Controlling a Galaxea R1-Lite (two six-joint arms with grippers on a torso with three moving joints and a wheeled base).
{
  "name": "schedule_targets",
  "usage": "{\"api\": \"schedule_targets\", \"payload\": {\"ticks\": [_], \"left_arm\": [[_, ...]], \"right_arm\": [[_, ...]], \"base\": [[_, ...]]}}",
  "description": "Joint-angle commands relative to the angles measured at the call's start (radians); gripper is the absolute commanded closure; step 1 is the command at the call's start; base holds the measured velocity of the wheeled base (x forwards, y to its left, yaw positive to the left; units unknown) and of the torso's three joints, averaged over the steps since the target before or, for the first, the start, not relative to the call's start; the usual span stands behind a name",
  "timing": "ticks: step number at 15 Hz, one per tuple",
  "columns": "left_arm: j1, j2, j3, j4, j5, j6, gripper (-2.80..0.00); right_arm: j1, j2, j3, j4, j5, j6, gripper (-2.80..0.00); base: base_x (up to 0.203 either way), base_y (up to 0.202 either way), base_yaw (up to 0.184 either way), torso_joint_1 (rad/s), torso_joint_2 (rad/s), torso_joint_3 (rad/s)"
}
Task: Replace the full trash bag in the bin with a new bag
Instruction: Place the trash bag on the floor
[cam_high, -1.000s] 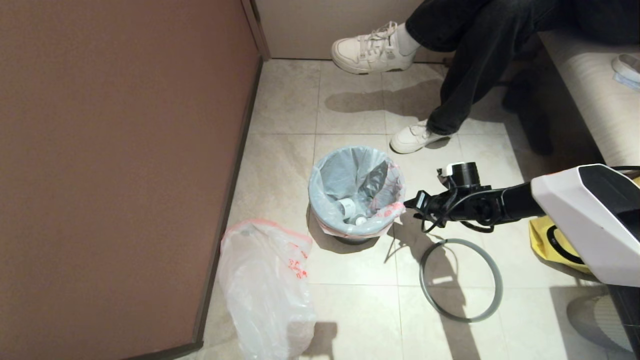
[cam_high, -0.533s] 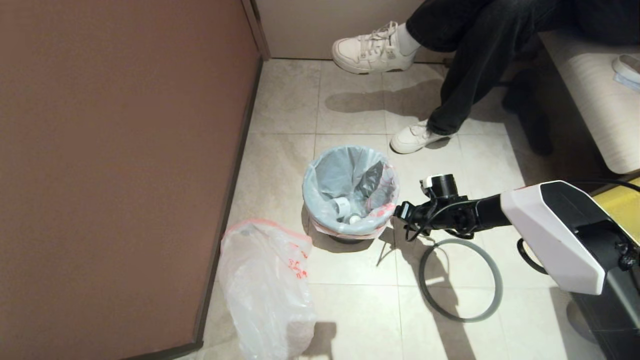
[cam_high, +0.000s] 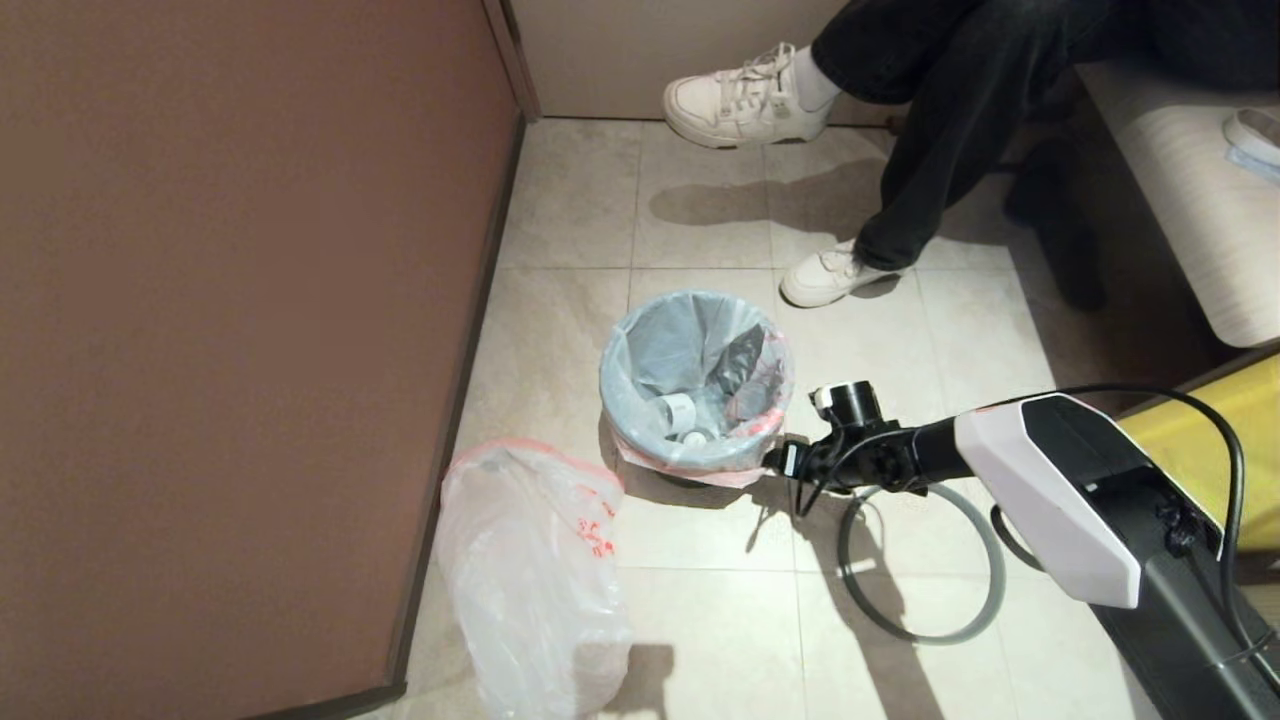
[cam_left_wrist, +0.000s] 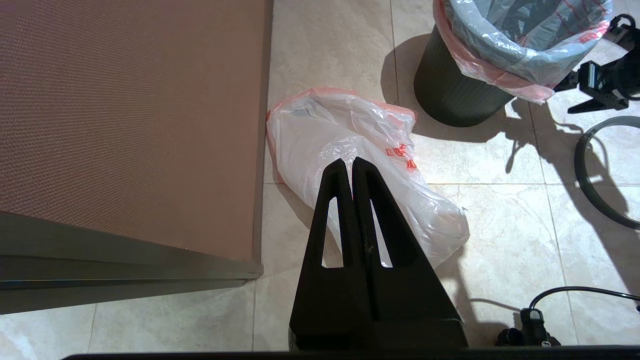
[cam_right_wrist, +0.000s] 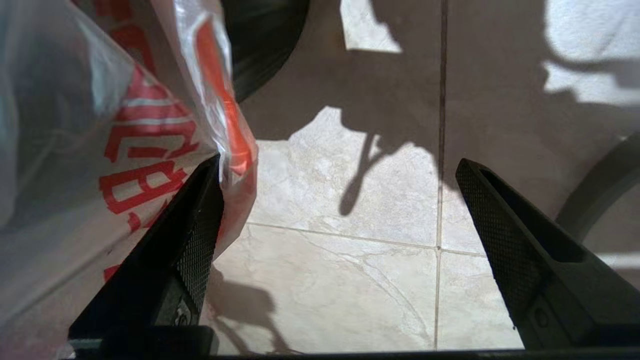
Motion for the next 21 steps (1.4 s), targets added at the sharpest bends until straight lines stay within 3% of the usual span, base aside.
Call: {"api": "schedule_targets", "payload": {"ticks": [1, 5, 7, 10, 11, 19, 21], "left_arm": [[0.0, 0.001, 0.0, 0.0, 0.001, 0.0, 0.0], [0.0, 0.001, 0.0, 0.0, -0.001, 0.0, 0.0], [0.0, 0.001, 0.0, 0.0, -0.001, 0.0, 0.0], [0.0, 0.001, 0.0, 0.0, 0.001, 0.0, 0.0], [0.0, 0.001, 0.0, 0.0, -0.001, 0.0, 0.0], [0.0, 0.001, 0.0, 0.0, 0.0, 0.0, 0.0], [0.0, 0.001, 0.0, 0.0, 0.001, 0.0, 0.0]], "right_arm": [[0.012, 0.022, -0.002, 0.013, -0.044, -0.051, -2.8], [0.033, 0.038, 0.008, 0.031, -0.283, -0.212, -2.8], [0.031, 0.025, 0.018, 0.032, -0.331, -0.228, -2.8], [0.023, -0.016, 0.067, 0.03, -0.339, -0.227, -2.8], [0.019, -0.029, 0.086, 0.026, -0.338, -0.226, 0.0], [0.015, -0.05, 0.109, 0.028, -0.34, -0.226, 0.0], [0.0, -0.052, 0.134, 0.007, -0.398, -0.268, 0.0]], "base": [[0.0, 0.0, 0.0, 0.0, 0.0, 0.0], [0.0, 0.0, 0.0, 0.0, 0.0, 0.0], [0.0, 0.0, 0.0, 0.0, 0.0, 0.0], [0.0, 0.0, 0.0, 0.0, 0.0, 0.0], [0.0, 0.0, 0.0, 0.0, 0.0, 0.0], [0.0, 0.0, 0.0, 0.0, 0.0, 0.0], [0.0, 0.0, 0.0, 0.0, 0.0, 0.0]]}}
